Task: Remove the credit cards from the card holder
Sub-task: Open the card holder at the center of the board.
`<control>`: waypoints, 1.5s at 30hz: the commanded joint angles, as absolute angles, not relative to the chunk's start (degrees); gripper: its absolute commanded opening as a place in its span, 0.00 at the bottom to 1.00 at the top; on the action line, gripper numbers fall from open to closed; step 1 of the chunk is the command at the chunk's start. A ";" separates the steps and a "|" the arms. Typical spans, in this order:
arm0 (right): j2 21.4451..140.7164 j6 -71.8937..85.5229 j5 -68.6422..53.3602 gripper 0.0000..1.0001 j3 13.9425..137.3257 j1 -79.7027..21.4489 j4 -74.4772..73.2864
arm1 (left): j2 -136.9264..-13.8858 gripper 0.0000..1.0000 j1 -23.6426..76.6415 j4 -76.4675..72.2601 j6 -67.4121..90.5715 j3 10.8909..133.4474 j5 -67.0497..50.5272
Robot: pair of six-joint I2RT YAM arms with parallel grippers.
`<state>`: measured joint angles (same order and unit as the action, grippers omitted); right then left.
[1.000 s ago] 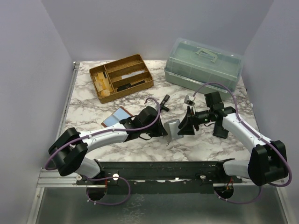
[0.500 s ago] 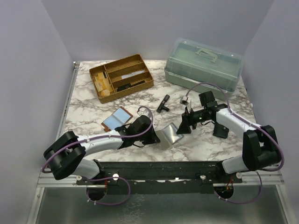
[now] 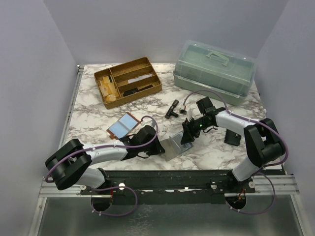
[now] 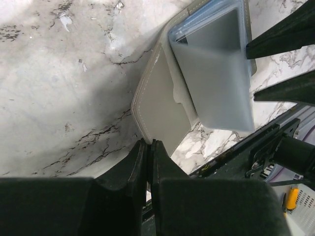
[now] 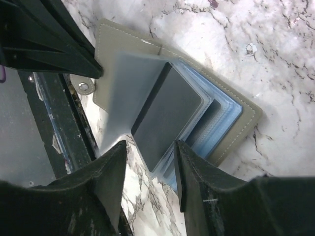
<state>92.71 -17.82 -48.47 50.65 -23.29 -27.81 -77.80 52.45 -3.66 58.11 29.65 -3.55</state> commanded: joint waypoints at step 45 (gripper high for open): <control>92.86 -19.06 -43.97 0.33 51.89 -41.46 -23.30 | -43.91 0.62 47.24 6.66 56.12 24.70 -3.41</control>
